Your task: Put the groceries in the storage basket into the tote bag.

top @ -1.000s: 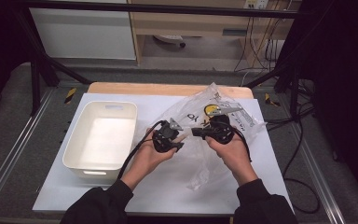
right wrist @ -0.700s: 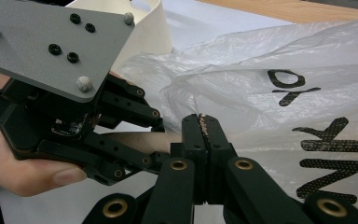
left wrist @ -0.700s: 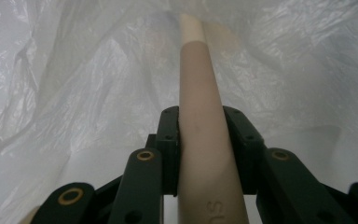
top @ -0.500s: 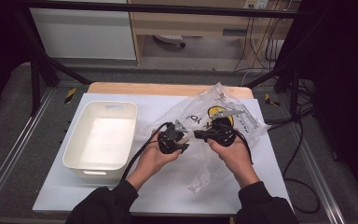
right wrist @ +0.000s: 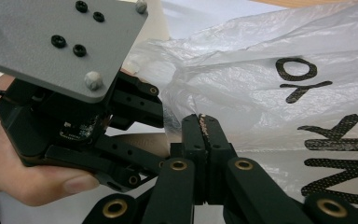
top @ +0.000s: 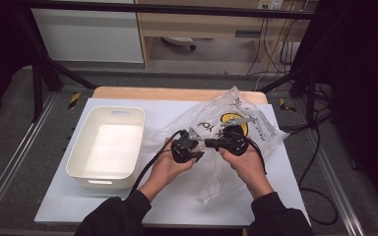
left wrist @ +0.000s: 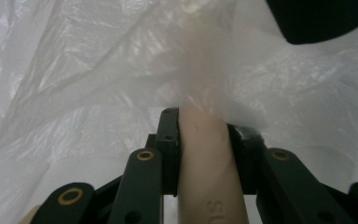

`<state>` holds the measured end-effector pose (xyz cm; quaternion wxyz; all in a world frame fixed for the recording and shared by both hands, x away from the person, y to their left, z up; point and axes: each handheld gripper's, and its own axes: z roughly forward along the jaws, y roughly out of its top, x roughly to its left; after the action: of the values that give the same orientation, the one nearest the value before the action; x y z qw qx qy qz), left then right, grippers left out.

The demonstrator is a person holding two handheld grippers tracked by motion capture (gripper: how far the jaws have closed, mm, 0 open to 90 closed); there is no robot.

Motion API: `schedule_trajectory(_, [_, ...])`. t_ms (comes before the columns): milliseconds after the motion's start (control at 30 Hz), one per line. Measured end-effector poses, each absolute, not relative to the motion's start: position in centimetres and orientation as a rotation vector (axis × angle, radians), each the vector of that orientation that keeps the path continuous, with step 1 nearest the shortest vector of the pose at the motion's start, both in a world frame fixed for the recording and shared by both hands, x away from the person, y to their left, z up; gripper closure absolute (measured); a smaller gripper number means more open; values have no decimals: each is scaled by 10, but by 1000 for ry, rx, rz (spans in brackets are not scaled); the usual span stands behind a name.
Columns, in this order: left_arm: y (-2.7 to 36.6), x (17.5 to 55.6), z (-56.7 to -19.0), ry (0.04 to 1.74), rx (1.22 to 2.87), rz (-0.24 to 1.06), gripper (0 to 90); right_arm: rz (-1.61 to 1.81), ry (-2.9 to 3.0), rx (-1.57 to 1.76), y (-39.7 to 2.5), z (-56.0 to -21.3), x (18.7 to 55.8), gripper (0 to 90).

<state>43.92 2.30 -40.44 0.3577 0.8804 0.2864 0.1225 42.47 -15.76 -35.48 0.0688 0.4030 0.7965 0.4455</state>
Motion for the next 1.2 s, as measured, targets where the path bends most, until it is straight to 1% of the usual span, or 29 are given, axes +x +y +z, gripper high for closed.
schedule_trajectory(700, [14, 451, -423, 746, 2252, 330, 688, 1329, 2411, 1244, -163, -369, 421, 900])
schedule_trajectory(800, [12, 453, -425, 747, 2238, 317, 688, 1328, 2413, 1249, -163, -371, 421, 900])
schedule_trajectory(1200, [3, 449, -434, 714, 2257, 310, 687, 1329, 2410, 1253, -163, -373, 422, 900])
